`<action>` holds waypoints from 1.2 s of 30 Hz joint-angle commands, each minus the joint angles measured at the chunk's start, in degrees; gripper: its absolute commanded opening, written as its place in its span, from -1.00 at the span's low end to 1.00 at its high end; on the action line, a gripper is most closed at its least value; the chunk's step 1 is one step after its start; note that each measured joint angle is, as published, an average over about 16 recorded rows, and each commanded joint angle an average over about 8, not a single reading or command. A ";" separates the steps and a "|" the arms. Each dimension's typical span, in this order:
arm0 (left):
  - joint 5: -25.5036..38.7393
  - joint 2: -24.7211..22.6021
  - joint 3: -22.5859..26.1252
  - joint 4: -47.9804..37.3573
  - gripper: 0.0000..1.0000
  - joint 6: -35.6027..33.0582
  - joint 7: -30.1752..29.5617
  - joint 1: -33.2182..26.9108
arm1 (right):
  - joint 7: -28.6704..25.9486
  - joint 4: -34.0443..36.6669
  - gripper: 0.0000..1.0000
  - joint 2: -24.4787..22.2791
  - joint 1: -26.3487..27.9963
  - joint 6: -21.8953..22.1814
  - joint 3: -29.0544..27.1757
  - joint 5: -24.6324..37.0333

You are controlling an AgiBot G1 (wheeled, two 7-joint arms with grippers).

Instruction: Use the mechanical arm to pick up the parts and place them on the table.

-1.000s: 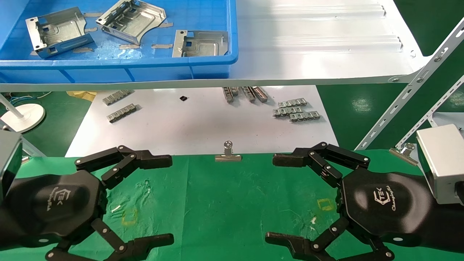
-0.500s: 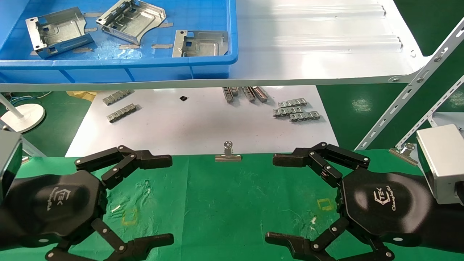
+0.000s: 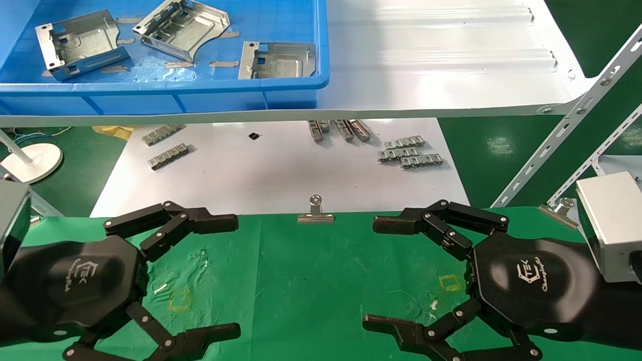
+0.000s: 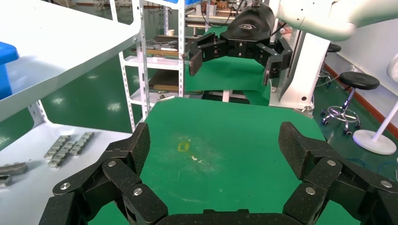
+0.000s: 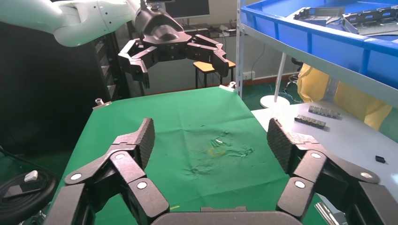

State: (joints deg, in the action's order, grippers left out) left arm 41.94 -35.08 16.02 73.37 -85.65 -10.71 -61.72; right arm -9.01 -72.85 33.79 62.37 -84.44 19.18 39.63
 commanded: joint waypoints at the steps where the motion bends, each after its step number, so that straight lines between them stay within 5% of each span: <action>1: 0.00 0.00 0.00 0.00 1.00 0.00 0.00 0.00 | 0.00 0.00 -1.00 0.00 0.00 0.00 0.00 0.00; 36: 0.00 0.00 0.00 0.00 1.00 0.00 0.00 0.00 | 0.00 0.00 -1.00 0.00 0.00 0.00 0.00 0.00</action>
State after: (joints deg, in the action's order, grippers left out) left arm 41.94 -35.08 16.02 73.37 -85.65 -10.71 -61.72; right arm -9.01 -72.85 33.79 62.37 -84.44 19.18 39.63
